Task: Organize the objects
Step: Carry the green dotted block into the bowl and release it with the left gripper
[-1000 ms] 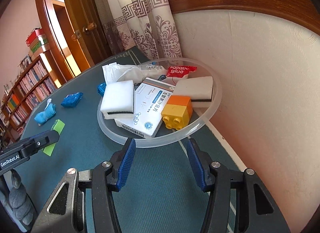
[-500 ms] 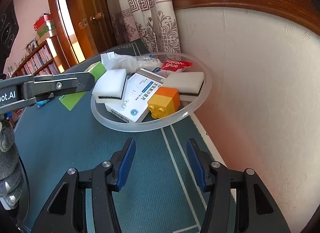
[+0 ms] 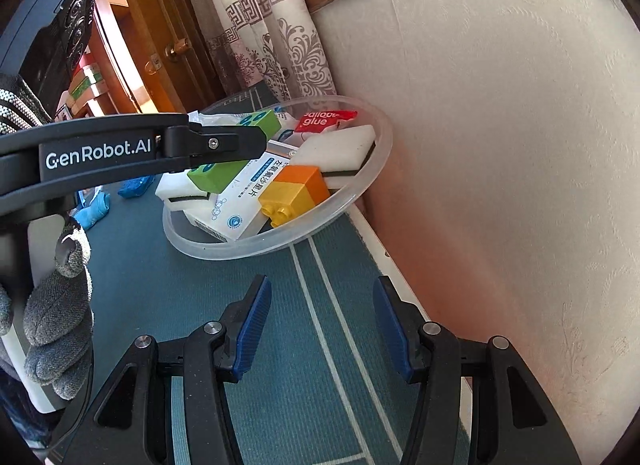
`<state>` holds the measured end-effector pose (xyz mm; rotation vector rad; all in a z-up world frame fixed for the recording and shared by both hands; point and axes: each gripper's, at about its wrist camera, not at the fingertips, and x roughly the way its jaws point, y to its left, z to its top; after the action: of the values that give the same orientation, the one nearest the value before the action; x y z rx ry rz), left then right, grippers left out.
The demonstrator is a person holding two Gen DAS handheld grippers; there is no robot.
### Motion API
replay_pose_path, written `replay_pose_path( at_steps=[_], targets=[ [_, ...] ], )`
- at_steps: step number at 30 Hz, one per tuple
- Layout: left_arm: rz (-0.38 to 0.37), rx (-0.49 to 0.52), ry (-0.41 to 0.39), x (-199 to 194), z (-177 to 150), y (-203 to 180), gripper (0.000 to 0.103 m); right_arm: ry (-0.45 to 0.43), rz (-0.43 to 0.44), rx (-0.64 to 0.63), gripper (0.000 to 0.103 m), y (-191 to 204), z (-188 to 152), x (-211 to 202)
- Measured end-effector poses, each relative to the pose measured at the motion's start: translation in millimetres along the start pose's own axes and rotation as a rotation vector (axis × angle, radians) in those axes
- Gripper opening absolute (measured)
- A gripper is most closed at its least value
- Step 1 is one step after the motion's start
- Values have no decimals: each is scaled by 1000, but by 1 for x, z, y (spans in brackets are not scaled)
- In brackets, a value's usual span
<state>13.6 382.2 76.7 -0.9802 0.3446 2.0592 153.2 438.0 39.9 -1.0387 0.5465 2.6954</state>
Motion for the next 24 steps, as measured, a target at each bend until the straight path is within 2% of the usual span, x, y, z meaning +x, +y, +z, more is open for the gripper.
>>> replay_pose_path(
  at_steps=[1, 3, 4, 8, 14, 19, 24],
  targets=[
    [-4, -13, 10, 1, 1, 3, 48, 1, -1, 7, 55, -2, 0, 1],
    [-6, -39, -8, -2, 1, 7, 63, 1, -2, 20, 55, -4, 0, 2],
    [0, -46, -24, -5, 1, 9, 67, 0, -3, 24, 55, -5, 0, 2],
    [-6, -74, -52, -17, 5, 18, 70, -3, -7, 33, 55, -5, 0, 3],
    [12, -134, -102, -36, 9, 41, 82, -7, -12, 45, 55, -3, 0, 1],
    [44, -207, -131, -48, 4, 62, 100, -21, -14, 51, 55, 0, 0, -5],
    [83, -242, -124, -50, -5, 79, 102, -19, -2, 44, 55, 8, -3, -8]
  ],
)
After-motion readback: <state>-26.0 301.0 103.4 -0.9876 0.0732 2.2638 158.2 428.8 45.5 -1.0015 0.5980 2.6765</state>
